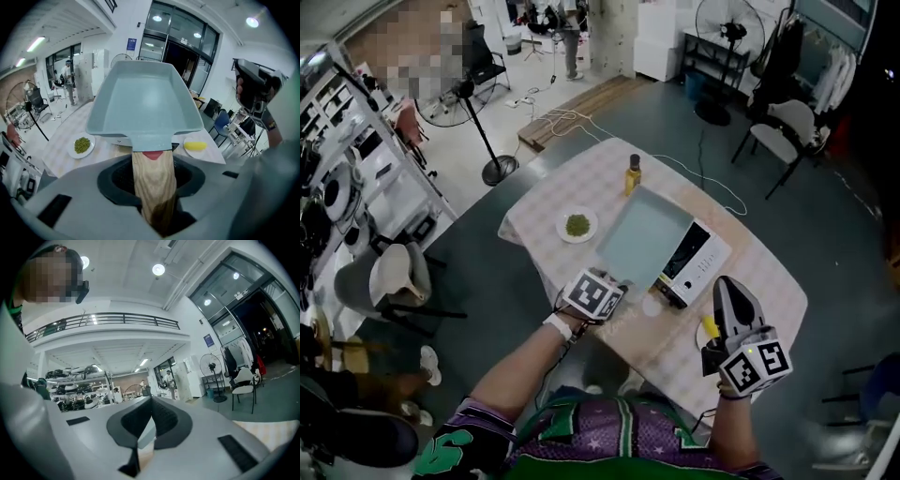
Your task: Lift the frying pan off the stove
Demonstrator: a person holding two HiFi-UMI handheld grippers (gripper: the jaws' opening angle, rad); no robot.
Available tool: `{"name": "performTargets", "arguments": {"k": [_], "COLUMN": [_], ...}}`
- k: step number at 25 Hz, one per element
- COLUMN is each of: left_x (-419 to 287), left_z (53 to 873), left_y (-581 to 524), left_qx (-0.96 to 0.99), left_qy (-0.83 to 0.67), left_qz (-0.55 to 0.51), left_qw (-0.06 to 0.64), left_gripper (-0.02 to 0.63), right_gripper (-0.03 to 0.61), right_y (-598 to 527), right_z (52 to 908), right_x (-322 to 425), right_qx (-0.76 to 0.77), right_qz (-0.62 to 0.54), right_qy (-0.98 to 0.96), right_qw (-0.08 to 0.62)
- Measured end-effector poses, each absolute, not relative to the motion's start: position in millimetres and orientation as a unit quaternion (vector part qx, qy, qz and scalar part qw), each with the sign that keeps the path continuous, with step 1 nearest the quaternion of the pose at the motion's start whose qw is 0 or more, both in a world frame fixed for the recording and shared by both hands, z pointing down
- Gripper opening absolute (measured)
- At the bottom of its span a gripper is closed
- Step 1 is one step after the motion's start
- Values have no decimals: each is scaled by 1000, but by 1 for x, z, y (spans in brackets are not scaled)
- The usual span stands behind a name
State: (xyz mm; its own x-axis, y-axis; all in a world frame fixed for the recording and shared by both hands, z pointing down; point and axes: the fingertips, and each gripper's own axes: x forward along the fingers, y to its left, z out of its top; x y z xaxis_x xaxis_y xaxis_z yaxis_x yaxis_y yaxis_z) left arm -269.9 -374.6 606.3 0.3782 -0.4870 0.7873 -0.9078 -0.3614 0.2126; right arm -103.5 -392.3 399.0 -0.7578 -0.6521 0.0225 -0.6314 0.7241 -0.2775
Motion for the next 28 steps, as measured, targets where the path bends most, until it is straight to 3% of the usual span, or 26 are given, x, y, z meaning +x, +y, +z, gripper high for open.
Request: {"name": "performTargets", "arguments": {"k": [12,21,28], "left_x": [-346,-370,-351], "left_z": [548,504,450], "left_y": [-253,-193,-151], "left_qx": [765,750,732], "left_qy": [-527,-588,-646], "left_qz": [220,154,114], "left_qw": [299,260,185], "left_gripper": [186,186,186], "right_gripper": [8,8,8], "right_y": [-294,-258,-240], "right_z": [373,362,346], "right_x": [-161,-118,-49], "right_qx": [-333,-376,-404], "right_qz": [-104,-82,-65], "right_qy": [937,923,912], "right_qw": [26,14,23]}}
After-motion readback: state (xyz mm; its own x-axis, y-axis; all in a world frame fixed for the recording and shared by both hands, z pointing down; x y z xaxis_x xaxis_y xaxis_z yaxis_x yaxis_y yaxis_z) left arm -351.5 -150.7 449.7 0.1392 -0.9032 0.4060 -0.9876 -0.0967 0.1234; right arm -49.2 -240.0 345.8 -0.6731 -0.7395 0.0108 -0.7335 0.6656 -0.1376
